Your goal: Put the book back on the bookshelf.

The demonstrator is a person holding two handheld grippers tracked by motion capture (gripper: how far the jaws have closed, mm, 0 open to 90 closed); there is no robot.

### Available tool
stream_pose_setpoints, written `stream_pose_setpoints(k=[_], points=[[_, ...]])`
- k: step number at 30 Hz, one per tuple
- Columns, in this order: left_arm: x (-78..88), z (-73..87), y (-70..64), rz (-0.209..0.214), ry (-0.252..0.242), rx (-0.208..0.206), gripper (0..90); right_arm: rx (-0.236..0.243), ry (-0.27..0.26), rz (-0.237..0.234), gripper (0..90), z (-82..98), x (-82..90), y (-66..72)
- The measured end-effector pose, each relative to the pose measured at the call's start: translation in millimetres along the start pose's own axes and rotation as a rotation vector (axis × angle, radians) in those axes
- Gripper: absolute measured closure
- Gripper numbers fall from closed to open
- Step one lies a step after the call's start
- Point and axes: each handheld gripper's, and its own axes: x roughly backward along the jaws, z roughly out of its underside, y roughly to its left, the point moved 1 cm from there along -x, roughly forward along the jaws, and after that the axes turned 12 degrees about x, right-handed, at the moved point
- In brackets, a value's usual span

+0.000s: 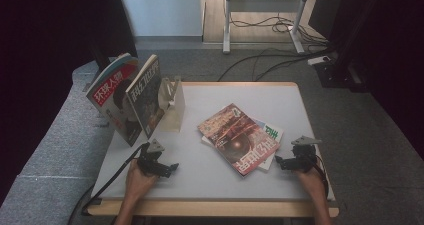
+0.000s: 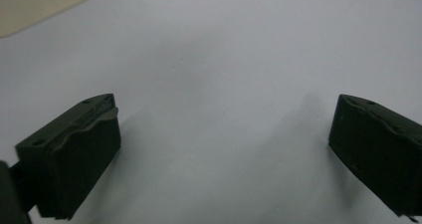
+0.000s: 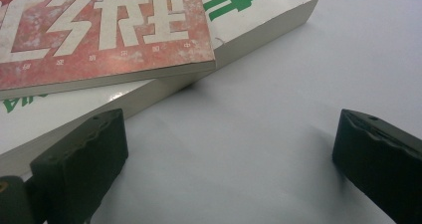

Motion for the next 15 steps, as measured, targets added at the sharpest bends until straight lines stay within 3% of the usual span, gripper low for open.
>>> stream_pose_setpoints(k=[15], points=[[-0.1, 0.2, 0.4, 0.002, -0.001, 0.003, 0.0, -0.002, -0.025, -0.028, 5.3, -7.1, 8.3, -0.3]])
